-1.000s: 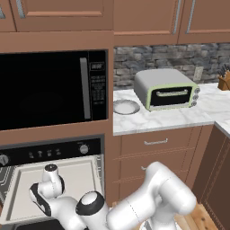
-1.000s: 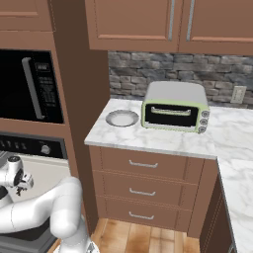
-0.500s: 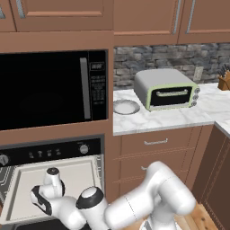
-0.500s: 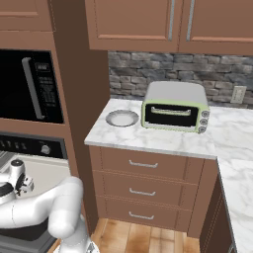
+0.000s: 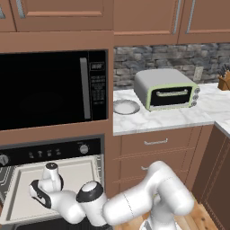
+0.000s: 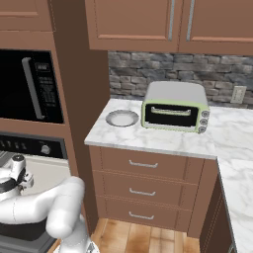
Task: Take the fish from the oven and place it on the plate on the counter.
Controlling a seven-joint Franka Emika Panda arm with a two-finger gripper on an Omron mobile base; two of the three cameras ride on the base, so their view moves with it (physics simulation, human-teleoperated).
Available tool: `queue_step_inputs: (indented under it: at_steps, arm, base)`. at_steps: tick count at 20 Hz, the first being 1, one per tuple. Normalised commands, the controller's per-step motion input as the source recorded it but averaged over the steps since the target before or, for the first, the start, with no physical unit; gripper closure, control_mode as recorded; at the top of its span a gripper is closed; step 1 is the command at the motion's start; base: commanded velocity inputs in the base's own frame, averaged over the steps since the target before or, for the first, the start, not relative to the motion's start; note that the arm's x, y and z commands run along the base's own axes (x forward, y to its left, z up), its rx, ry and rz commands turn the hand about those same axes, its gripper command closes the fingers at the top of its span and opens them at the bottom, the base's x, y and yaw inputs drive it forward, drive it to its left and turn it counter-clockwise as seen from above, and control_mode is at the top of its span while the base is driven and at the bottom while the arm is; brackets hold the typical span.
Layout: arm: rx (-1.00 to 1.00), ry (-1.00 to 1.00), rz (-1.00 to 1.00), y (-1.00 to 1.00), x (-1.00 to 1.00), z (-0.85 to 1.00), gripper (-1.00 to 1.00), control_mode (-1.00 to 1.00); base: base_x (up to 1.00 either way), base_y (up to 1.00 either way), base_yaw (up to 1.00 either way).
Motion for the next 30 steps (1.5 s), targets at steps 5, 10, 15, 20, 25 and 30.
queue_step_inputs:
  at_steps: [5,10,15,20,25,30]
  arm:
    - [-0.08,0.00,0.00,0.00,0.00,-0.89,-1.00,-1.00]
    - [-0.12,0.00,0.00,0.00,0.00,-0.73,-1.00,-1.00]
    - [-0.14,0.00,0.00,0.00,0.00,-0.12,-1.00,-1.00]
    - [-0.26,0.00,0.00,-0.03,0.00,-0.38,-1.00,-1.00]
    - [-0.19,0.00,0.01,-0.24,0.00,-0.67,-1.00,-1.00]
    - [-0.18,0.00,0.08,-0.30,0.23,-0.85,-1.00,-1.00]
  base:
    - [0.00,0.00,0.00]
    - [0.00,0.00,0.00]
    - [0.00,0.00,0.00]
    - [0.00,0.00,0.00]
    - [0.00,0.00,0.00]
    - [0.00,0.00,0.00]
